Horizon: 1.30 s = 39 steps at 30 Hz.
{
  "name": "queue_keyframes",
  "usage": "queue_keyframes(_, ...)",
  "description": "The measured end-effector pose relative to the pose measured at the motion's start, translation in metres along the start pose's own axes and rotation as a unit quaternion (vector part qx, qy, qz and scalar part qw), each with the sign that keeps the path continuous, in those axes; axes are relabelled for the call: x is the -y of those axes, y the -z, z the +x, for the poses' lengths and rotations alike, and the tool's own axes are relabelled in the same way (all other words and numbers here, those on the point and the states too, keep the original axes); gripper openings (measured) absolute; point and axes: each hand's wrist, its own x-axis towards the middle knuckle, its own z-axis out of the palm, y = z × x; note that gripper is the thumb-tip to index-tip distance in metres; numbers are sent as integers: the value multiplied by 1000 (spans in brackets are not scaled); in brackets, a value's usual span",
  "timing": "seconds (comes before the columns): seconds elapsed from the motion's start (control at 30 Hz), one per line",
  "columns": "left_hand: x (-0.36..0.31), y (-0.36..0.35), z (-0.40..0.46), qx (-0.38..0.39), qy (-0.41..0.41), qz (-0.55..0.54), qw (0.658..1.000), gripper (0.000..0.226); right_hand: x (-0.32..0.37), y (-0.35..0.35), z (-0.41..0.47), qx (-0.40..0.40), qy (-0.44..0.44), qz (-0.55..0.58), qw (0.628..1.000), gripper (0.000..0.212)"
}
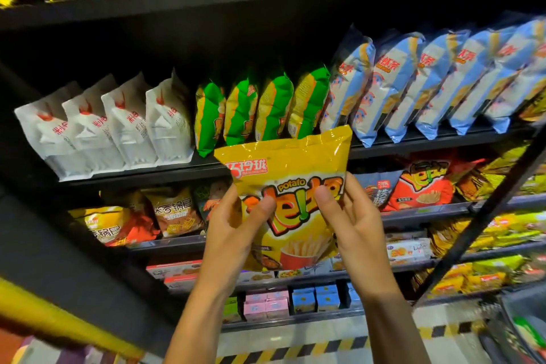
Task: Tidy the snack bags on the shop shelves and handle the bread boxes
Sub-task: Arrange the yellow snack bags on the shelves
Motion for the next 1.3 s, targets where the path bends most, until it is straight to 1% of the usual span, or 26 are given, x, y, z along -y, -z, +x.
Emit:
queue_keyframes(0.07, 5, 3, 0, -3, 5, 4, 1000, 57, 0, 6, -3, 24, -15, 11, 1000, 44)
queue_keyframes(0.1, 7, 6, -1, 1, 8, 11, 1000, 55, 3, 10, -4, 31, -20, 23, 999, 41)
queue_keyframes(0.17, 12, 11, -3, 15, 7, 46, 999, 51, 9, 19, -2, 21, -14, 44, 999, 36)
queue_keyframes(0.23, 16, 11, -4, 28, 10, 71, 997, 43, 11, 26, 0, 5, 9, 20, 1000, 42)
queue_keyframes(0.27, 17, 11, -5, 31, 11, 74, 997, 42, 10, 27, 0, -7, 14, 0, 1000, 42)
queue_keyframes(0.3, 18, 10, -5, 37, 10, 75, 996, 46, 10, 26, -1, -19, 15, -7, 1000, 37)
queue_keyframes(0.4, 16, 9, -7, 78, 31, 71, 994, 73, 0, 25, -5, -87, 21, -16, 996, 20)
queue_keyframes(0.47, 14, 9, -9, 105, 26, 59, 992, 80, -4, 23, -8, -128, 31, -11, 991, 16)
queue_keyframes(0.5, 12, 8, -9, 109, 11, 44, 993, 78, -5, 21, -8, -140, 34, -6, 990, 16)
queue_keyframes(0.6, 4, 3, -8, 108, -34, 2, 994, 65, -9, 14, -11, -153, 43, -8, 987, 13)
queue_keyframes(0.67, -2, -1, -7, 81, -49, -3, 996, 52, -12, 8, -14, -157, 46, -14, 986, 12)
queue_keyframes(0.73, -4, -2, -7, 51, -46, -7, 998, 44, -13, 3, -15, -162, 50, -10, 986, 9)
queue_keyframes(0.8, -3, 0, -8, 35, -44, -2, 998, 43, -14, 1, -16, -153, 54, -4, 987, 10)
queue_keyframes(0.9, -2, 8, -9, 39, -45, 2, 998, 40, -15, 2, -19, -120, 74, -12, 990, 21)
queue_keyframes(0.93, -2, 11, -10, 42, -45, 2, 998, 39, -16, 3, -19, -102, 82, -17, 991, 20)
queue_keyframes(1.03, -3, 16, -12, 39, -49, 1, 998, 36, -16, 5, -21, -54, 92, -4, 994, 2)
queue_keyframes(1.1, -3, 18, -12, 33, -63, 8, 997, 33, -15, 5, -21, -17, 97, 10, 995, 17)
queue_keyframes(1.13, -3, 19, -12, 31, -65, 10, 997, 32, -14, 4, -22, -5, 98, 10, 995, 21)
queue_keyframes(1.2, -4, 21, -11, 41, -66, 4, 997, 33, -13, 3, -22, -2, 104, -3, 995, 22)
queue_keyframes(1.3, -6, 25, -10, 86, -71, -16, 994, 39, -14, 3, -20, -28, 120, -30, 992, 17)
